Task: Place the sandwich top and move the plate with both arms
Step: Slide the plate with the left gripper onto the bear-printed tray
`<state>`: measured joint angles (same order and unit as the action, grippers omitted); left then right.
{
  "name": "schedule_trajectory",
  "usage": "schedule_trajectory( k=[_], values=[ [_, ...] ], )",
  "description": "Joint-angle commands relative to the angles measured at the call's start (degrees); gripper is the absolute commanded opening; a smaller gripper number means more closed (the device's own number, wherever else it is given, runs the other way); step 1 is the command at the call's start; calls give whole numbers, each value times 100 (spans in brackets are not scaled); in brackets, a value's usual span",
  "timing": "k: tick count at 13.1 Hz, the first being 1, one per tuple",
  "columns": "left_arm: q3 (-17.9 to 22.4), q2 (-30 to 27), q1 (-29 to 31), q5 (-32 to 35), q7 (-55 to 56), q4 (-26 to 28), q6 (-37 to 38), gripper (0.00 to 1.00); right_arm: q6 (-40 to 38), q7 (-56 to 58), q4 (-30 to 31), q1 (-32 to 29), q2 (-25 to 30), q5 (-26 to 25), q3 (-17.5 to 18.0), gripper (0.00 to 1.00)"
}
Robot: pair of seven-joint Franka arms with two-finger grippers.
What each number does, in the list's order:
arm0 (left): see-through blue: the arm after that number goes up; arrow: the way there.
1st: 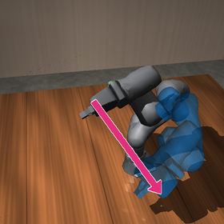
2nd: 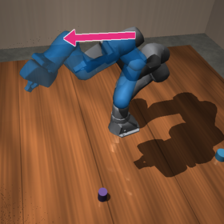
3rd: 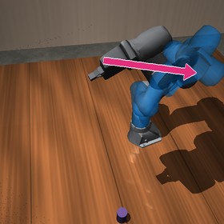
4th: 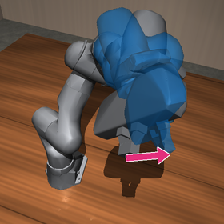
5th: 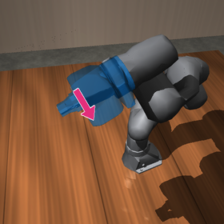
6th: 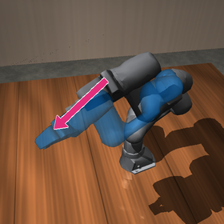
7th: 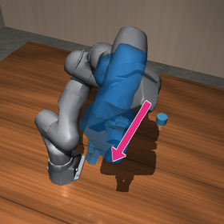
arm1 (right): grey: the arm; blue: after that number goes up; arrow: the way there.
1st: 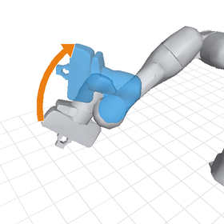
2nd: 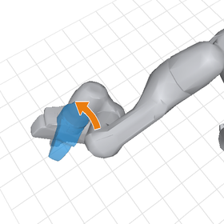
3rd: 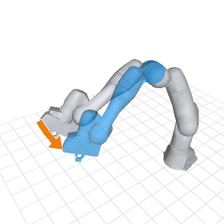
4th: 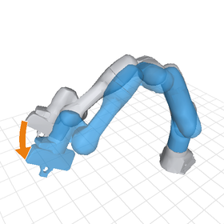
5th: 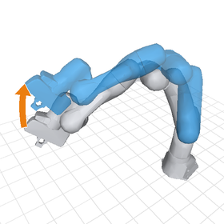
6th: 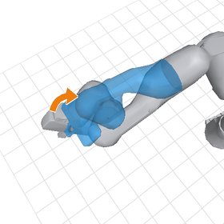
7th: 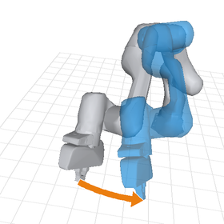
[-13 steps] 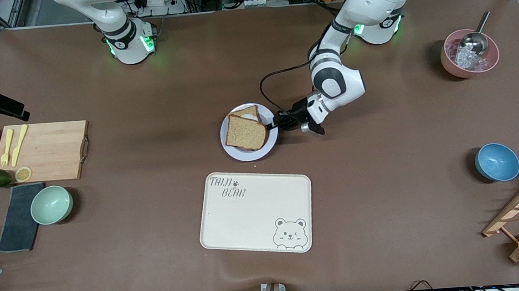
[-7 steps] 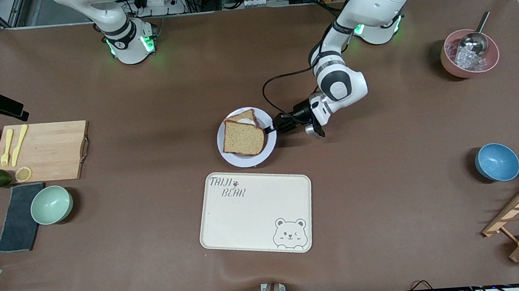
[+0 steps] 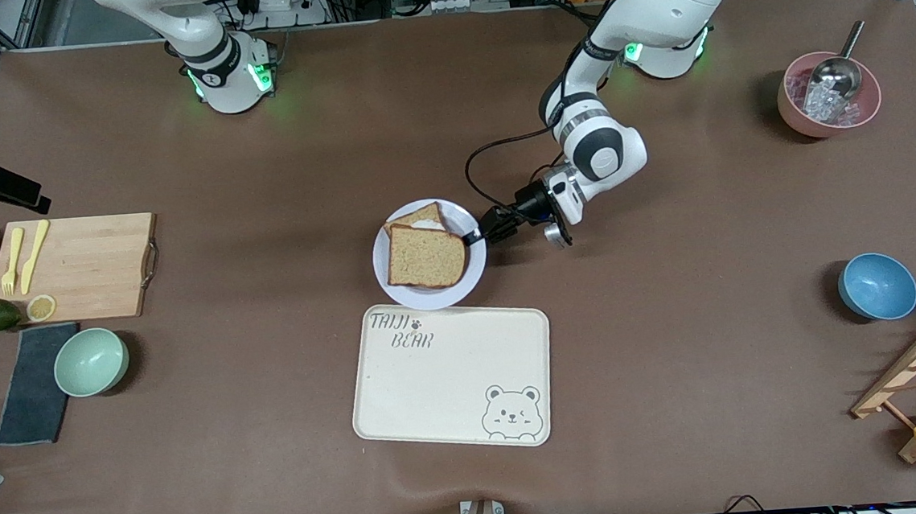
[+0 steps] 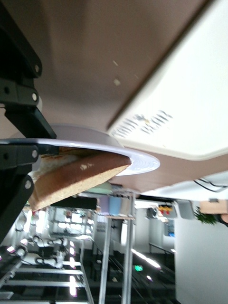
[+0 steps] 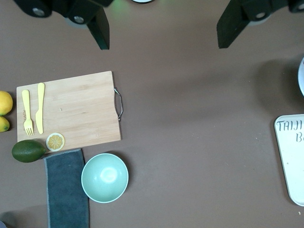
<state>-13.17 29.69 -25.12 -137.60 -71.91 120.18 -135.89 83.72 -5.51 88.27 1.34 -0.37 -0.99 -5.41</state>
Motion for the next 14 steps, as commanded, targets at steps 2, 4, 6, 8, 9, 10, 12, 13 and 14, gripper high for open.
schedule_trajectory(
  k=[2, 4, 6, 8, 9, 10, 12, 13, 14],
  values=[
    [25, 299, 148, -495, -209, -617, 107, 0, -31, -29, -38, -64, 11, -68, 102, 100],
    [25, 528, 271, -592, -323, -898, 98, 0, -49, -29, -38, -46, 11, -68, 93, 100],
    [34, 861, 341, -610, -350, -1319, 54, 0, -57, -29, -38, -46, 11, -68, 93, 100],
    [43, 1046, 376, -662, -377, -1575, 2, 0, -57, -29, -29, -46, 11, -68, 93, 100],
    [51, 1143, 385, -671, -385, -1724, -86, 0, -49, -29, -29, -46, 11, -60, 93, 100],
    [51, 1274, 385, -672, -385, -1943, -182, 0, -49, -29, -11, -46, 11, -59, 93, 100],
    [43, 1547, 350, -680, -385, -2348, -454, 0, -75, -29, -20, -46, 11, -59, 93, 100],
    [51, 1635, 359, -663, -385, -2437, -508, 0, -75, -29, -11, -55, 11, -59, 93, 100],
    [51, 1723, 359, -654, -394, -2455, -508, 0, -75, -29, -11, -55, 11, -51, 93, 100]
  ],
)
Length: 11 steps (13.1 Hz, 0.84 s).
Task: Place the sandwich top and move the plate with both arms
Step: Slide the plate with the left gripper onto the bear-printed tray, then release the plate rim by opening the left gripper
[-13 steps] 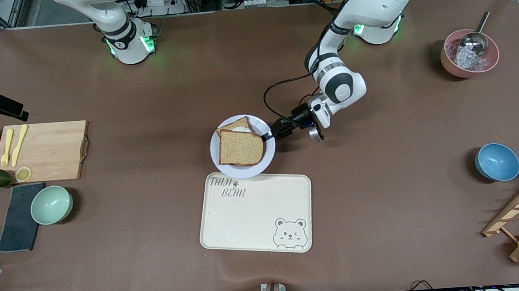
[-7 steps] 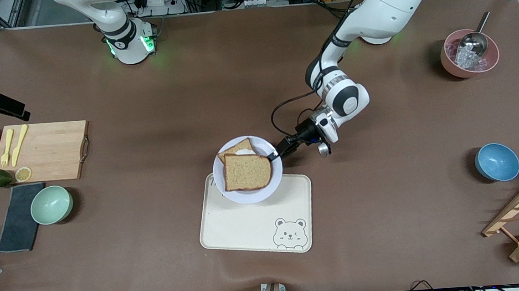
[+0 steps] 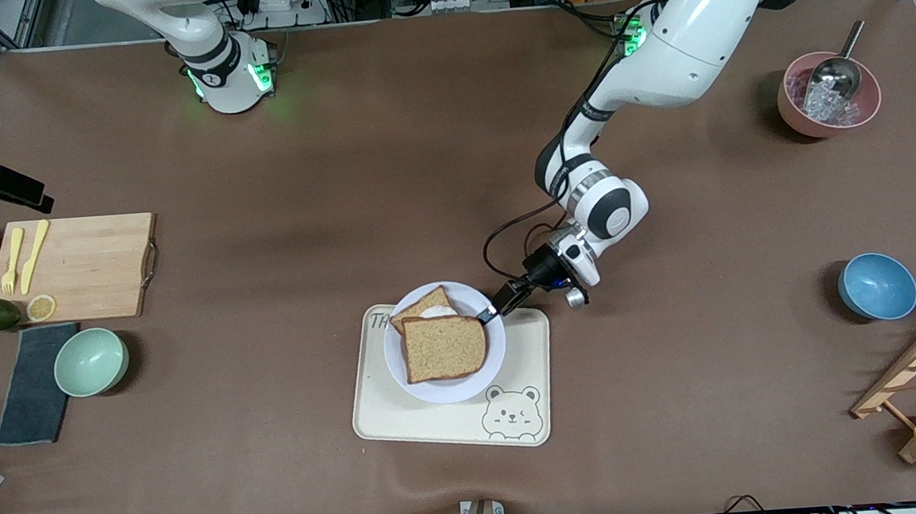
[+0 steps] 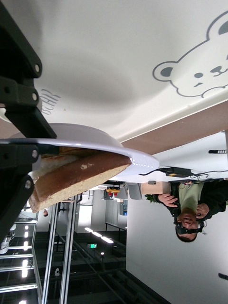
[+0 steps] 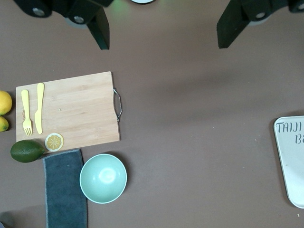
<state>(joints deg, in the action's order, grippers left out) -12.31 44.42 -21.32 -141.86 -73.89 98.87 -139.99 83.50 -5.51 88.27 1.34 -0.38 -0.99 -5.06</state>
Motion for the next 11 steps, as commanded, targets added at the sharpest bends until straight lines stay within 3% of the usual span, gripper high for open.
schedule_trajectory(
  k=[1, 10, 11],
  values=[
    [26, 347, -21, -219, -283, -394, -98, 0, -45, -38, -12, -46, 11, -51, 58, 100],
    [97, 823, -74, -202, -618, -729, -98, 0, -45, -38, 6, -46, 11, -24, 58, 100],
    [97, 814, -65, -158, -618, -729, -98, 5, -36, -47, 6, -38, 3, -24, 58, 100]
  ],
)
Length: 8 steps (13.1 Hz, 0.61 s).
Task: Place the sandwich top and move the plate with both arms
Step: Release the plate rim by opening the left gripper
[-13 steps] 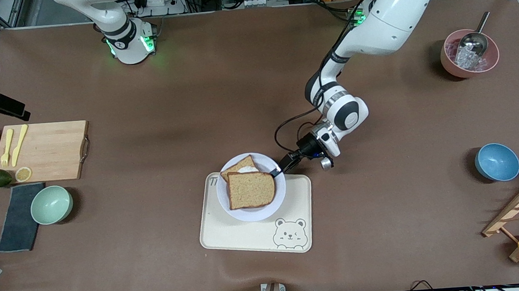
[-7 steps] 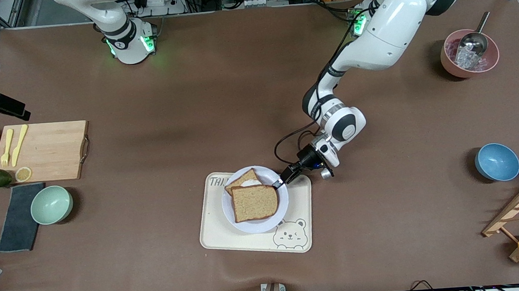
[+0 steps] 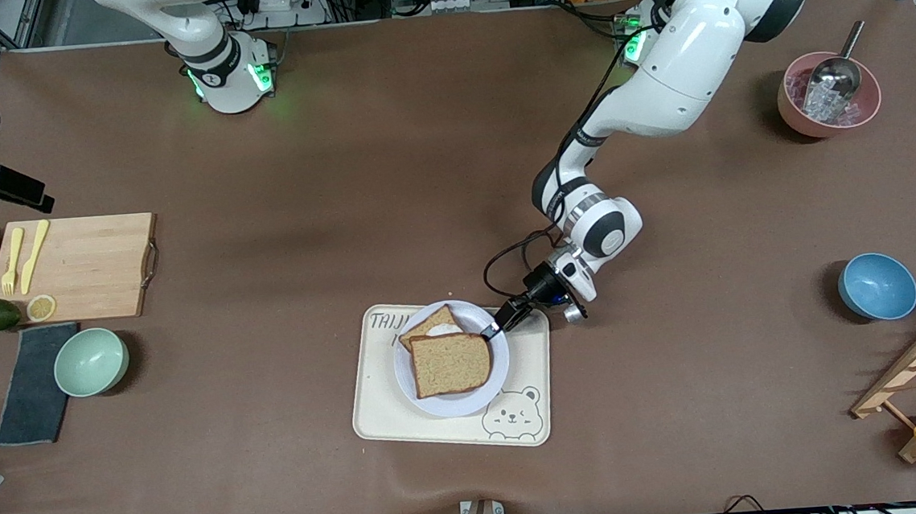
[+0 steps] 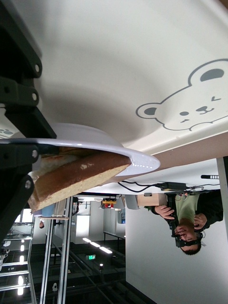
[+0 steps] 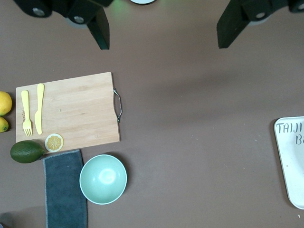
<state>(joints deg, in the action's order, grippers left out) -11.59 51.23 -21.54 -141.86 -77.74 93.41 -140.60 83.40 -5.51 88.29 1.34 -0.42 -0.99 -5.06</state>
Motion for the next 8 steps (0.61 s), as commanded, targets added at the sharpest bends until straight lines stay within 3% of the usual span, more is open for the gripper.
schedule_trajectory(
  k=[1, 2, 8],
  values=[
    [51, 125, -43, -140, -267, -182, -38, 61, -17, -47, 30, -38, 7, -25, 57, 100],
    [86, 125, -52, -149, -407, -182, -38, 100, -17, -38, 39, -38, 7, -25, 66, 100],
    [86, -24, 53, -62, -725, -139, -46, 100, 19, -38, 21, -38, 15, -16, 75, 100]
  ],
)
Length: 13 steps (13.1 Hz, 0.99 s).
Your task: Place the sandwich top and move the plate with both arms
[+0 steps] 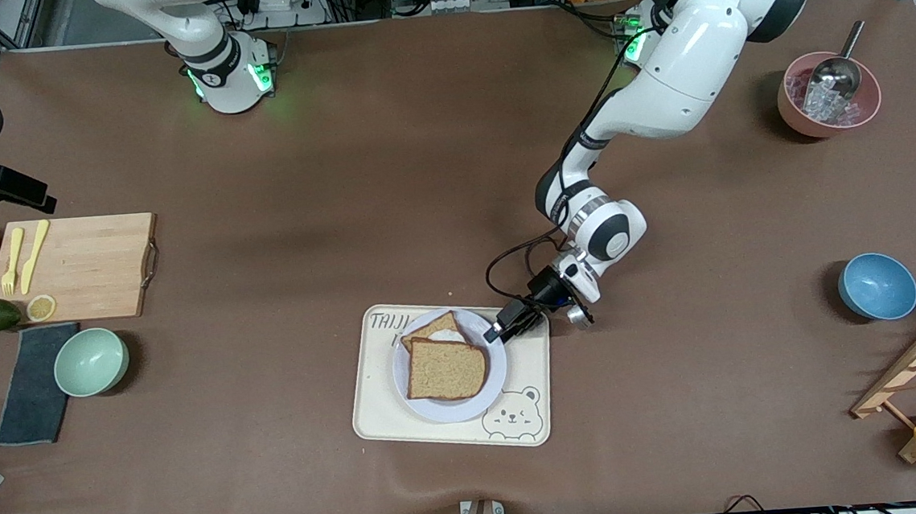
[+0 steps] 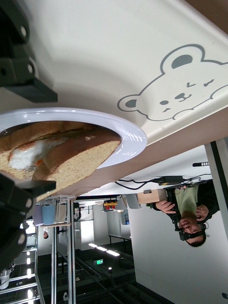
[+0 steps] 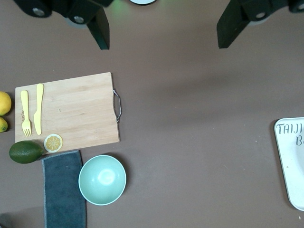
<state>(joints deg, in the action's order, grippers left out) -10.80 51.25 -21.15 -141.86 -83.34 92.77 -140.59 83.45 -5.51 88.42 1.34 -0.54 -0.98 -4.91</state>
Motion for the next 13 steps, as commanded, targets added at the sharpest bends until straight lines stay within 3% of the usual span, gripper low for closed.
schedule_trajectory(
  k=[1, 4, 10, 13],
  values=[
    [8, -54, 58, -44, -165, -49, -56, 100, 31, -38, 0, -38, 28, -16, 87, 100],
    [8, -378, 102, -35, -148, 57, -310, 100, 180, -38, 9, -47, 45, -16, 140, 100],
    [-27, -950, 102, 18, -86, 119, -1513, 100, 268, -29, 9, -47, 63, -16, 201, 100],
    [-27, -1091, 111, 500, -77, 119, -2102, 100, 251, -29, 18, -55, 63, -16, 201, 100]
  ],
)
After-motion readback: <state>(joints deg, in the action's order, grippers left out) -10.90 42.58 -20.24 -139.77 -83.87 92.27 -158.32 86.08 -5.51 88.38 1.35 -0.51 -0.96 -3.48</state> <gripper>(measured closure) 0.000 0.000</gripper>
